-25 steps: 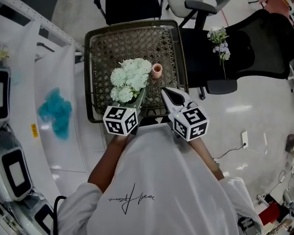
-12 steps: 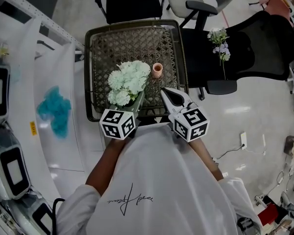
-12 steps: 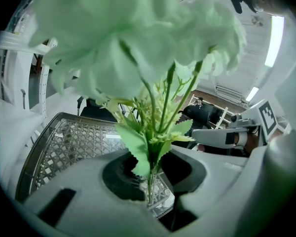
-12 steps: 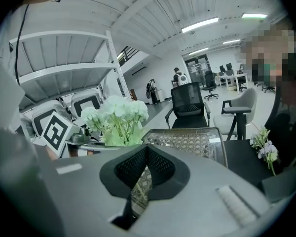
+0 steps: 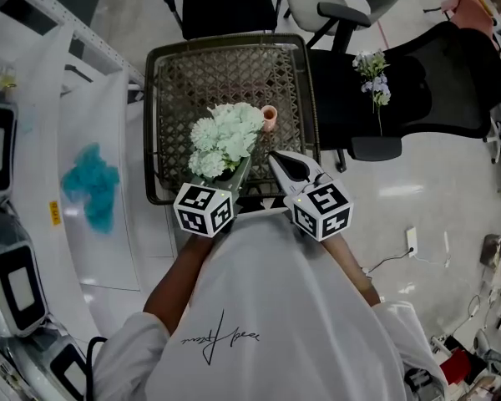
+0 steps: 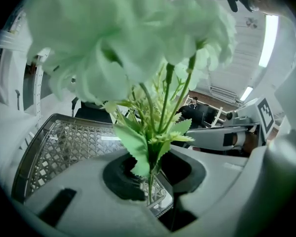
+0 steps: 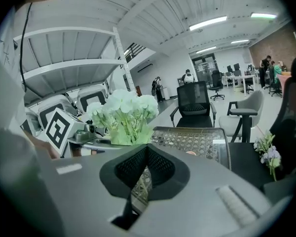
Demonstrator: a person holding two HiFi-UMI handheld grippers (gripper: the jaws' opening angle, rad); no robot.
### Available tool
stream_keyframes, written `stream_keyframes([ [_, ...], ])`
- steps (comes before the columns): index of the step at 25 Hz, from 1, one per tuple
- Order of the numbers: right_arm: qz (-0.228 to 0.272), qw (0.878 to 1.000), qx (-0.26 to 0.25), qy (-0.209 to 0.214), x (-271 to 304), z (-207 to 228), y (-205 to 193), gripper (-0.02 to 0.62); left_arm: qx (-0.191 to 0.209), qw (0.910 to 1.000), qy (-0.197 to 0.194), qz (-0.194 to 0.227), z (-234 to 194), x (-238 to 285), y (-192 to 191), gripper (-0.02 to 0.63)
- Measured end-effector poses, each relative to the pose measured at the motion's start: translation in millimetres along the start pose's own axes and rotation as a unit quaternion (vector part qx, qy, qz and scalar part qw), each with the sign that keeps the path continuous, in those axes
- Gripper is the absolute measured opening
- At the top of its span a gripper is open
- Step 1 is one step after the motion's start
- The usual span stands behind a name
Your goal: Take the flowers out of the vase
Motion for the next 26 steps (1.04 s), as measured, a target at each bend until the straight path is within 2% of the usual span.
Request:
stream_keyframes([
  [11,0.004,1.000,0.000,0.009,5.1,-3.6,5.0,0.006,-0.004,0.9997,0.016,0.015,-9.6,-5.9,8.9,0.091],
  [17,0.013,1.000,0.009,0.018,2.5,0.0,11.7,0.006,0.006,0.9998,0.004,0.021,-2.1,-4.5,21.3,0.091],
  [22,0.027,0.998,-0.032,0.054,-1.7,1.2,28.5,0.006,0.009,0.9993,-0.014,0.033,7.4,-0.9,39.7,0.091],
  [26,0.015,0.995,-0.061,0.083,0.3,0.9,32.3,0.006,0.015,0.9987,-0.017,0.046,9.1,-4.6,45.9,0.091],
])
Point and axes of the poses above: the fingertips, and each gripper's own axes: x forward along the fingers, z to its right, y out of its top, the point moved 8 cm from there along -x, backward along the fingers, and after that the axes turned 4 degrees about z, right-handed, at the moved point
